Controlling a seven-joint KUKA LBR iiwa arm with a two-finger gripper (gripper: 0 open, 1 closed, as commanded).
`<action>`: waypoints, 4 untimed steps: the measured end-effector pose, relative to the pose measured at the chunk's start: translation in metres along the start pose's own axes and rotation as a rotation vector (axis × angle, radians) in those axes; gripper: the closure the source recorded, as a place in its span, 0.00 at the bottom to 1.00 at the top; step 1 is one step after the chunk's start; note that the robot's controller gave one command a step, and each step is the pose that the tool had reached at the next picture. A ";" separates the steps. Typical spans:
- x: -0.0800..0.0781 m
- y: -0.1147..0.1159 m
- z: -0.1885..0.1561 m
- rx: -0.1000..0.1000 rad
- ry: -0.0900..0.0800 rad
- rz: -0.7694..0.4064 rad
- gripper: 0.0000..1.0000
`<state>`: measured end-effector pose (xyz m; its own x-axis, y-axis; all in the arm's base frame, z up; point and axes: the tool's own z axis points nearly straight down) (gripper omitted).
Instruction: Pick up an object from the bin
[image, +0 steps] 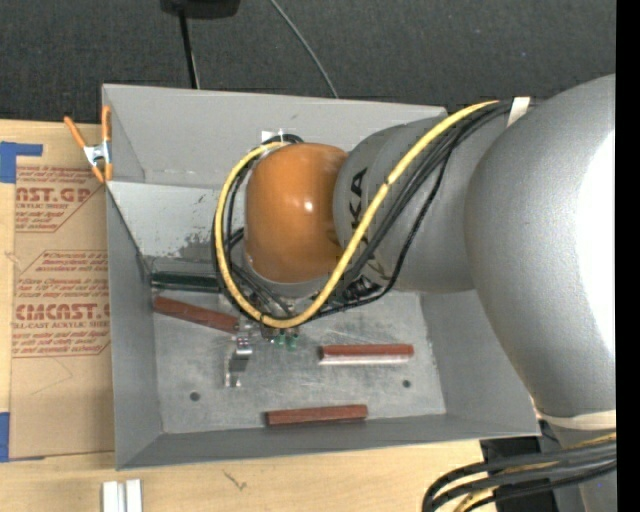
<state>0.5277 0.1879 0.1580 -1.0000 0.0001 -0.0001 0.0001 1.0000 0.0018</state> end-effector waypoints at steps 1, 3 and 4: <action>0.000 0.000 0.000 0.000 0.000 0.000 0.00; 0.000 -0.037 0.085 -0.002 -0.001 0.058 0.00; 0.000 -0.037 0.085 -0.002 -0.001 0.058 0.00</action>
Offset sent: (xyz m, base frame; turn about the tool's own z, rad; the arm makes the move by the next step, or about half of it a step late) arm -0.0003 -0.0398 -0.0880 0.0596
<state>0.5280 0.1506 0.0725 -0.9983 0.0576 -0.0010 0.0576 0.9983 0.0043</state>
